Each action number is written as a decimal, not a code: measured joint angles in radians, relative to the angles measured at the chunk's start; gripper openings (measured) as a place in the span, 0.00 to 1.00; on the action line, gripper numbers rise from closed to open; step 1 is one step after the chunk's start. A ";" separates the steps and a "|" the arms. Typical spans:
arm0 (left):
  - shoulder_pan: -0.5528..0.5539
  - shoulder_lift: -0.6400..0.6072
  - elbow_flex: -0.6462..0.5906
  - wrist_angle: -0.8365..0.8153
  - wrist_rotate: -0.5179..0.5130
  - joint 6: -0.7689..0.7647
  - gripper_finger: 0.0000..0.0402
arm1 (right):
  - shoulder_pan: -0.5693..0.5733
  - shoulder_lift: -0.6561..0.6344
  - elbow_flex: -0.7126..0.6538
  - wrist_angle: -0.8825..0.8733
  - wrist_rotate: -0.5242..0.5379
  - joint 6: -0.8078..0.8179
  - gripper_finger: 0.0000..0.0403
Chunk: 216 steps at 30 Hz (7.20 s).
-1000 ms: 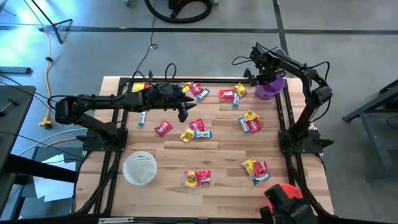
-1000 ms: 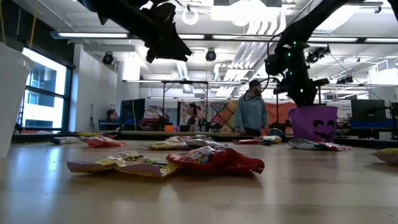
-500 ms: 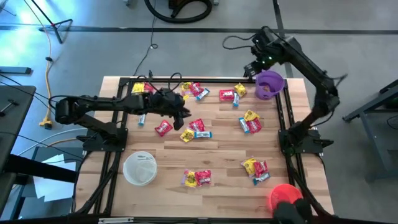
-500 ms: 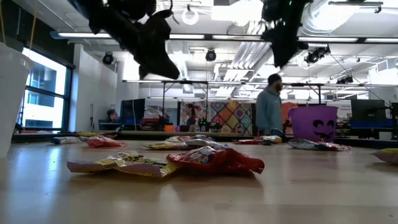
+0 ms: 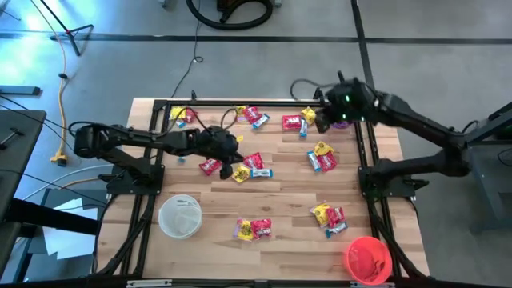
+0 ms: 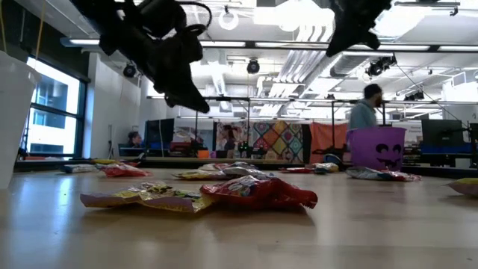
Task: Sort candy
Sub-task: Put the white chocolate bar into the white bin, then put the red candy into the orange bin
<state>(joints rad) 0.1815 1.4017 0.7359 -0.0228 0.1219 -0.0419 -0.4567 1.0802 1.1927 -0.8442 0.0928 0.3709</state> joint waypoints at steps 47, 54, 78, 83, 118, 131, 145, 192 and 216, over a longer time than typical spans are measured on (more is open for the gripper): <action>-0.076 0.448 0.263 -0.141 -0.108 0.091 0.14 | 0.178 -0.085 -0.096 0.131 0.115 0.047 0.00; -0.075 0.337 0.262 -0.143 -0.117 0.114 0.01 | 0.178 -0.085 -0.096 0.131 0.115 0.047 0.00; -0.563 -0.432 0.263 -0.927 0.101 -0.760 0.00 | 0.178 -0.085 -0.096 0.184 0.114 -0.039 0.00; -0.796 -0.432 0.245 -0.926 -0.045 -1.125 0.00 | 0.178 -0.085 -0.096 0.184 0.114 -0.037 0.00; -0.947 -0.431 0.004 -0.776 -0.099 -1.369 0.26 | 0.242 -0.047 -0.096 0.187 -0.119 -0.039 0.00; -0.832 -0.552 0.081 -0.643 -0.374 -0.815 0.02 | 0.642 0.309 -0.096 0.474 -0.122 0.116 0.16; -0.590 -0.635 -0.193 0.046 -0.286 -0.530 0.00 | 0.837 0.667 -0.095 0.601 -0.075 0.303 0.57; -0.469 -0.635 -0.199 -0.008 -0.285 -0.499 0.00 | 0.837 0.958 0.339 0.249 -0.070 0.171 0.05; -0.468 -0.636 -0.199 -0.004 -0.293 -0.447 0.00 | 1.081 0.509 0.321 -0.497 -0.337 0.699 0.01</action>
<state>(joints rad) -0.2867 0.7662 0.5365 -0.0269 -0.1707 -0.4891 0.6247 1.5896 1.5140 -1.3410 -0.2446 1.0701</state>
